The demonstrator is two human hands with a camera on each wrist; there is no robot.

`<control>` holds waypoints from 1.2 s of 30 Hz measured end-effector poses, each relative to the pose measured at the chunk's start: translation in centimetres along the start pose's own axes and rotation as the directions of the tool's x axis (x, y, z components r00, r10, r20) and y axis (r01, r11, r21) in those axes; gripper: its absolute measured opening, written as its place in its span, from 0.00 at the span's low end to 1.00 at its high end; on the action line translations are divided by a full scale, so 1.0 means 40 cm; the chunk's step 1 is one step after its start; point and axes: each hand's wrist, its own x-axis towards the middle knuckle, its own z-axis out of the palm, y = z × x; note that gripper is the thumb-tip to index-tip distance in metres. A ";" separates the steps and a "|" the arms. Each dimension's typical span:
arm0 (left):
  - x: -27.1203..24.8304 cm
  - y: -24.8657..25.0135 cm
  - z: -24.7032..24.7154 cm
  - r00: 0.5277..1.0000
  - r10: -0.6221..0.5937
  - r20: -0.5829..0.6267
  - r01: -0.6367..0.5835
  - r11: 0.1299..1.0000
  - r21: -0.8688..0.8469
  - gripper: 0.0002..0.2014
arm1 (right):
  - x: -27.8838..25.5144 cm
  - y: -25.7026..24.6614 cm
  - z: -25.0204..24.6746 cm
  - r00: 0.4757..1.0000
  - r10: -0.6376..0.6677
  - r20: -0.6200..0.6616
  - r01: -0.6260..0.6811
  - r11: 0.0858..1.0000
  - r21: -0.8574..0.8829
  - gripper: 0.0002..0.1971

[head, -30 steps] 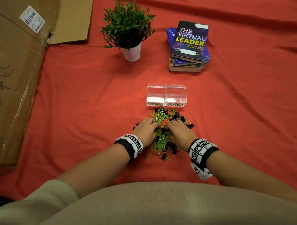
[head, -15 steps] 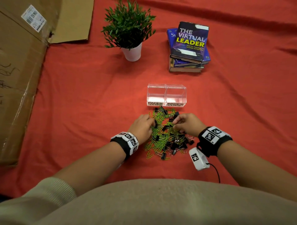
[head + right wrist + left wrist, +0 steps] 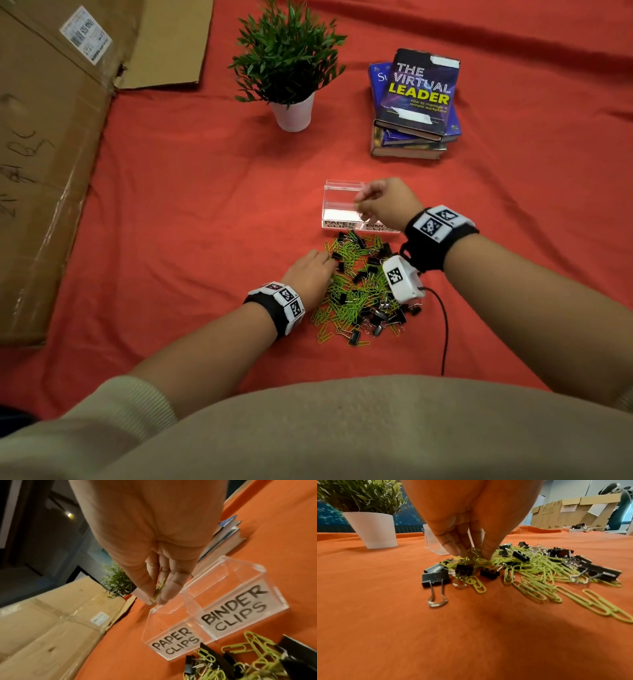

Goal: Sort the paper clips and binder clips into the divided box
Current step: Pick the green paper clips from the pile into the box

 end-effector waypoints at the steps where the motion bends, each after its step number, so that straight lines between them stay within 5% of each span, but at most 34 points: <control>1: -0.001 -0.001 -0.003 1.000 -0.001 -0.003 0.001 1.000 -0.013 0.10 | 0.018 -0.007 0.010 0.999 -0.014 -0.029 0.012 0.999 -0.046 0.07; 5: -0.007 -0.003 -0.018 0.995 -0.095 -0.015 0.091 0.979 -0.185 0.09 | 0.035 -0.013 0.040 0.991 -0.114 -0.074 0.080 0.930 -0.358 0.06; 9: -0.002 -0.001 -0.043 0.966 -0.255 0.042 0.249 0.872 -0.421 0.07 | -0.014 0.013 0.064 0.966 -0.254 -0.053 0.199 0.855 -0.479 0.09; 14: 0.015 0.000 -0.083 0.945 -0.327 0.026 0.268 0.726 -0.634 0.07 | -0.063 0.117 0.130 0.971 -0.141 0.192 0.232 0.738 -0.633 0.14; 20: 0.082 0.009 -0.182 0.933 -0.356 0.040 0.249 0.562 -0.789 0.03 | -0.066 0.172 0.170 0.965 -0.185 0.188 0.264 0.659 -0.705 0.10; 24: 0.158 0.000 -0.234 0.927 -0.367 -0.082 0.193 0.651 -0.734 0.05 | -0.083 0.180 0.155 0.971 -0.173 0.167 0.241 0.731 -0.638 0.07; 29: 0.232 -0.022 -0.227 0.919 -0.382 -0.102 0.264 0.785 -0.560 0.08 | -0.113 0.156 0.107 0.998 -0.029 0.048 0.045 0.926 -0.374 0.02; 36: 0.215 -0.015 -0.197 0.957 -0.269 -0.106 0.193 0.867 -0.459 0.11 | -0.101 0.071 0.024 0.999 -0.029 0.023 0.032 0.994 -0.103 0.06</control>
